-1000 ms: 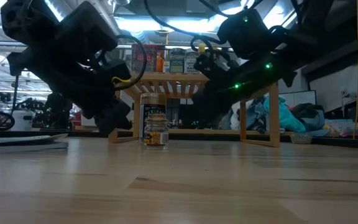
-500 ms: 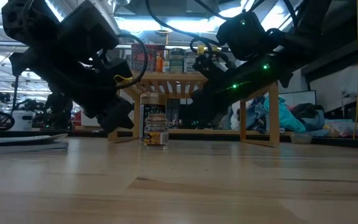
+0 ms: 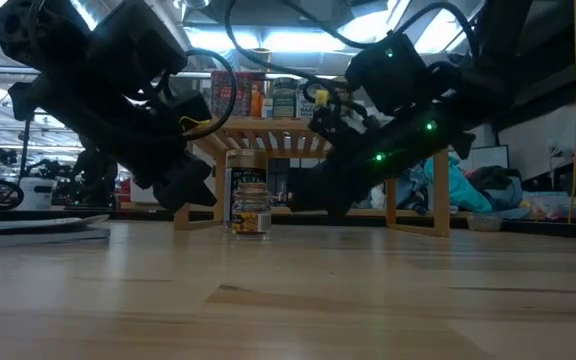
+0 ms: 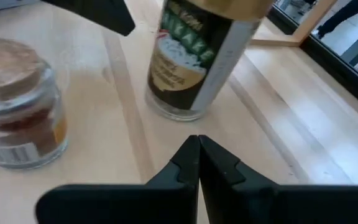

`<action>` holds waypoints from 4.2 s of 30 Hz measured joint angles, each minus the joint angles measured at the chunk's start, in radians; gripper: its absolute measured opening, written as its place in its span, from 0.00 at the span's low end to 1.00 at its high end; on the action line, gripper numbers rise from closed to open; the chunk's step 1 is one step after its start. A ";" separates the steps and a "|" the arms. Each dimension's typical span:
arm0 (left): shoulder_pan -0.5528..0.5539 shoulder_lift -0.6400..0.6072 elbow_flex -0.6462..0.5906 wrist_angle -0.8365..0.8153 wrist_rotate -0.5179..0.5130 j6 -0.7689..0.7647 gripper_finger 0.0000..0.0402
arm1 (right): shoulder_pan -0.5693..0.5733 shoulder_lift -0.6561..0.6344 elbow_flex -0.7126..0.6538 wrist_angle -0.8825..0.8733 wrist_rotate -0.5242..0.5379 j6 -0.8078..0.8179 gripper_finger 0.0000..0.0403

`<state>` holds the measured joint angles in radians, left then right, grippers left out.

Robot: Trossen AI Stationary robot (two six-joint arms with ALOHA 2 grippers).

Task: Shelf spices
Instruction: Put the brown seasoning bottle on the shelf

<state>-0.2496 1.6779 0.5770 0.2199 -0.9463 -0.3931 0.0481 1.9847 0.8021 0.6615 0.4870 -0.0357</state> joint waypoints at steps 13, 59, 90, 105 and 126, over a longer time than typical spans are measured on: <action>0.001 0.000 0.000 -0.003 -0.026 -0.004 0.00 | 0.025 0.136 0.036 0.162 0.107 -0.024 0.03; 0.011 0.000 0.000 0.001 -0.035 -0.023 0.00 | -0.008 0.175 0.142 0.235 0.083 -0.072 0.03; -0.052 0.000 0.000 -0.183 -0.115 -0.199 0.00 | -0.038 0.175 0.155 0.206 0.147 -0.127 0.03; -0.055 0.000 -0.002 -0.197 -0.117 -0.211 0.00 | 0.028 0.312 0.307 0.220 0.072 -0.076 0.03; -0.177 0.001 0.001 -0.540 -0.138 -0.607 0.00 | 0.084 0.310 0.317 0.146 0.139 -0.078 0.03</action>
<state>-0.4267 1.6787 0.5777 -0.3205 -1.0845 -1.0004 0.1318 2.2951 1.1191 0.8078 0.6264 -0.1137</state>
